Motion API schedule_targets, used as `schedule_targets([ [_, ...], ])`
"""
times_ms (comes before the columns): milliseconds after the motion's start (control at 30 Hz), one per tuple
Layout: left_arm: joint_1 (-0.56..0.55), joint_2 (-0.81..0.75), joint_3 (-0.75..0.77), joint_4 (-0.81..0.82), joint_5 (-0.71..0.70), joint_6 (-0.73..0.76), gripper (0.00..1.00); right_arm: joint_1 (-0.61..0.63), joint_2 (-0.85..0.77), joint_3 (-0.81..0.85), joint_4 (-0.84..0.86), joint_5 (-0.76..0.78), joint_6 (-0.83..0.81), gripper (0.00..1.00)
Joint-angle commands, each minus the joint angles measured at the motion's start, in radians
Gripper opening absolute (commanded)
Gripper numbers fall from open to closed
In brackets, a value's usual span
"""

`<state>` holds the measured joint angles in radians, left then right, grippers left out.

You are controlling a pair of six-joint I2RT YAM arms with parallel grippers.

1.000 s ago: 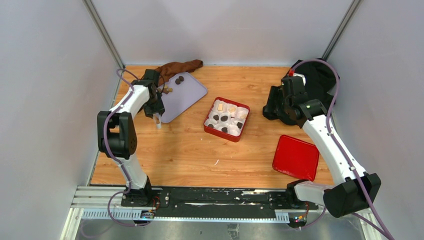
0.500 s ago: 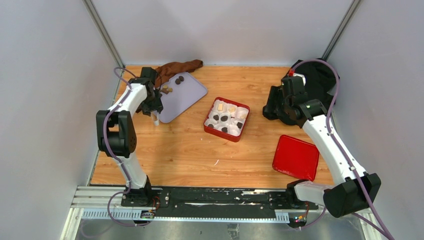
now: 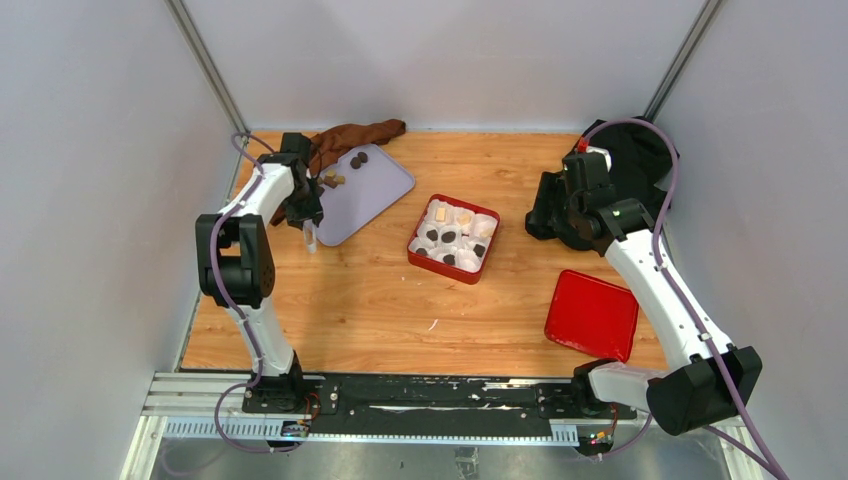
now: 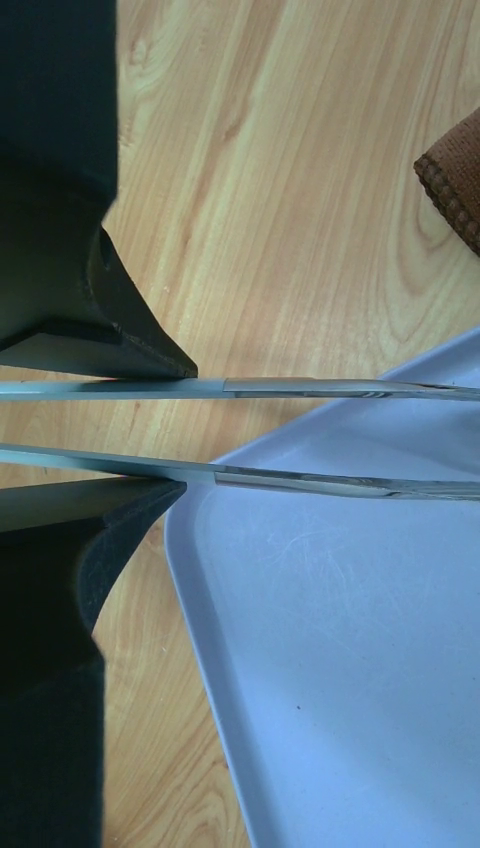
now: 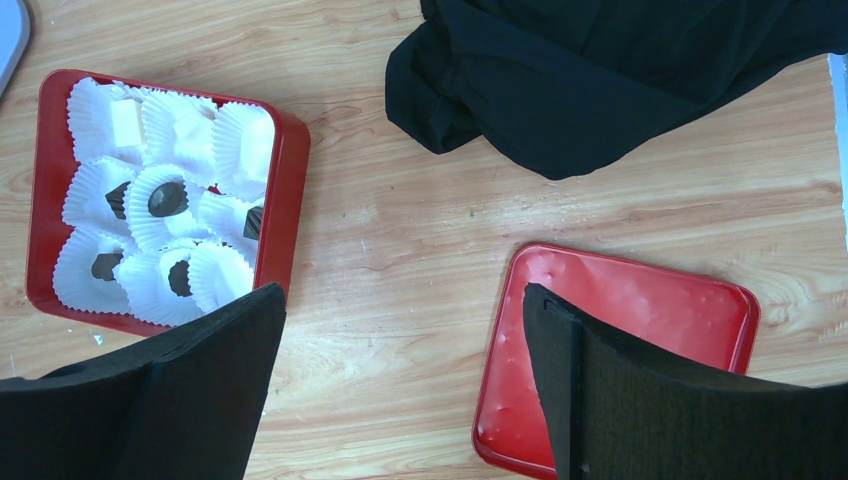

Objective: Pack the chocolate

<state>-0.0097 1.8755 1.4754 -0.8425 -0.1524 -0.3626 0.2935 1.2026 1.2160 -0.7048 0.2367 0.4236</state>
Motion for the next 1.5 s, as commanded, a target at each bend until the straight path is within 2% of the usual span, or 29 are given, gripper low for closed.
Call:
schedule_targets([
  [0,0.007,-0.011,0.014,-0.003,0.015,0.020,0.08,-0.008,-0.002,0.008,-0.027,0.014,0.003,0.92],
  [100,0.007,-0.032,0.010,-0.014,0.036,0.032,0.00,-0.007,0.000,0.009,-0.026,0.010,0.004,0.92],
  [333,-0.001,-0.161,-0.057,-0.017,0.102,0.078,0.00,-0.008,0.005,0.010,-0.023,0.012,0.009,0.92],
  [567,-0.078,-0.294,-0.110,-0.025,0.129,0.131,0.00,-0.007,0.027,0.021,-0.010,-0.001,0.011,0.92],
  [733,-0.197,-0.370,-0.133,-0.029,0.195,0.160,0.00,-0.007,0.032,0.022,-0.004,-0.006,0.012,0.92],
  [933,-0.469,-0.412,-0.139,-0.031,0.297,0.226,0.00,-0.007,0.025,0.017,-0.001,0.000,0.014,0.92],
  [1033,-0.569,-0.391,-0.145,-0.032,0.338,0.233,0.00,-0.007,0.019,0.013,-0.002,0.000,0.015,0.92],
  [1300,-0.729,-0.275,-0.110,-0.032,0.392,0.235,0.00,-0.007,-0.006,-0.002,-0.015,0.013,0.018,0.92],
  [1467,-0.764,-0.226,-0.081,-0.032,0.401,0.232,0.00,-0.007,-0.012,-0.007,-0.021,0.016,0.022,0.92],
])
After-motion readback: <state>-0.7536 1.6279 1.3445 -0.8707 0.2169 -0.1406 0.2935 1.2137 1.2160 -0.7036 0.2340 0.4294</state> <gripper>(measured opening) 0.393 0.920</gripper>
